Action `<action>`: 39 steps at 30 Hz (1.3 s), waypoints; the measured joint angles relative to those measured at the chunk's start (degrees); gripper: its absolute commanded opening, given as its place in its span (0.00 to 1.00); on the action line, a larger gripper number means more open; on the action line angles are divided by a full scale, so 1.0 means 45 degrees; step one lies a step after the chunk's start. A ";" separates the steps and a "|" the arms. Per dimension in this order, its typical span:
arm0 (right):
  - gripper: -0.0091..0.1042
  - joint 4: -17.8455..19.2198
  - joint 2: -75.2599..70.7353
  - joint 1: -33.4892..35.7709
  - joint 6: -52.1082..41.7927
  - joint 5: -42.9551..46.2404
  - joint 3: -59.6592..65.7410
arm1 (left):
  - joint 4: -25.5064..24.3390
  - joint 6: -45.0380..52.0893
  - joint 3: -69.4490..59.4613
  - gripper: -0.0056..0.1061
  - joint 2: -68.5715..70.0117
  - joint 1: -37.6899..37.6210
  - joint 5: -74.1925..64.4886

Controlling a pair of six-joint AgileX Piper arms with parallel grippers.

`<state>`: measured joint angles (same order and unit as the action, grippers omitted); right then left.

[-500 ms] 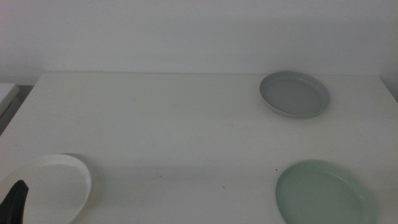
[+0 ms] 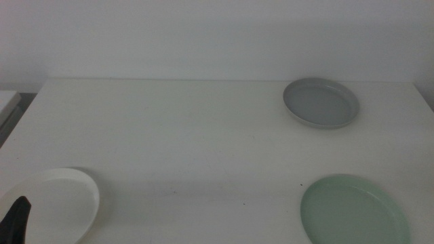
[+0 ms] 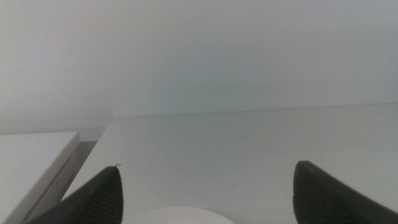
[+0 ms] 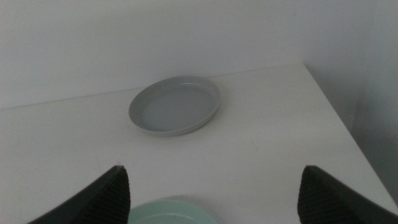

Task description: Stack the three bowls on top of each other.

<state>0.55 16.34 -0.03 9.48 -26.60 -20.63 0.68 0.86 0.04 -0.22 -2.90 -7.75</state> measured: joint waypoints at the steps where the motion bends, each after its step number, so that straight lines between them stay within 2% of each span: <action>1: 0.88 0.0000 0.0422 0.0000 0.0000 -0.0241 -0.0619 | 0.0000 0.0000 0.0000 0.89 0.0000 0.0000 0.0000; 5: 0.88 0.0000 0.2574 0.0000 0.0024 -0.1888 -0.3128 | 0.0000 0.0000 0.0000 0.89 0.0000 0.0000 0.0000; 12: 0.88 -0.0121 0.6505 0.0000 0.0024 -0.6296 -0.7248 | 0.0000 0.0000 0.0000 0.89 0.0000 0.0000 0.0000; 17: 0.88 -0.0351 0.9221 0.0000 0.0024 -0.8162 -0.9015 | 0.0000 0.0000 0.0000 0.89 0.0000 0.0000 0.0000; 22: 0.88 -0.0523 1.1217 0.0000 0.0024 -0.9227 -0.9503 | 0.0000 0.0000 0.0000 0.89 0.0000 0.0000 0.0000; 25: 0.88 -0.0523 1.1990 0.0000 0.0024 -0.9313 -0.9503 | 0.0000 0.0000 0.0000 0.89 0.0000 0.0000 0.0000; 29: 0.88 -0.0121 1.2772 0.0000 0.0024 -0.8742 -0.9131 | 0.0000 0.0000 0.0000 0.89 0.0000 0.0000 0.0000; 33: 0.88 0.0235 1.3201 0.0000 0.0231 -0.7215 -0.7703 | 0.0000 0.0000 0.0000 0.89 0.0000 0.0000 0.0000; 39: 0.88 0.0066 1.4330 0.0000 0.0303 -0.4938 -0.5975 | 0.0000 0.0000 0.0000 0.89 0.0000 0.0000 0.0000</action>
<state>0.84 80.82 -0.03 10.84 -48.83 -47.51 0.68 0.86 0.04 -0.22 -2.90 -7.75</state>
